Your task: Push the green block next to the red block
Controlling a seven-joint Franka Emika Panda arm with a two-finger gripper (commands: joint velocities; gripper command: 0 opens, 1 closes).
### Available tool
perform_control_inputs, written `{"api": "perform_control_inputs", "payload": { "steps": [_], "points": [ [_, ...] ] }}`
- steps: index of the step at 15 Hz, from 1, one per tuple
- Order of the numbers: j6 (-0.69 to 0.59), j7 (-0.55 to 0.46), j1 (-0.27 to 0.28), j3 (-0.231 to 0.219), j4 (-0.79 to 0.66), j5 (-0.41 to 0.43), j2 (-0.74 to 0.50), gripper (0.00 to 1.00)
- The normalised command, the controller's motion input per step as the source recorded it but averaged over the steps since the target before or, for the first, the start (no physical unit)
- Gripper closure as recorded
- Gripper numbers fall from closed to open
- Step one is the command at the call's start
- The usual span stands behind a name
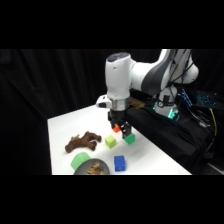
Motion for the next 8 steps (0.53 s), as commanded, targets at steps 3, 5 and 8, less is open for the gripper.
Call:
{"api": "perform_control_inputs", "payload": {
  "steps": [3, 5, 8],
  "points": [
    [0.34, 0.32, 0.114, 0.089, -0.49, -0.077, -0.32, 0.0],
    [0.35, 0.35, 0.118, 0.089, -0.47, -0.142, -0.29, 0.0],
    [0.35, 0.32, 0.091, 0.069, -0.36, -0.179, -0.14, 0.0]
  ]
}}
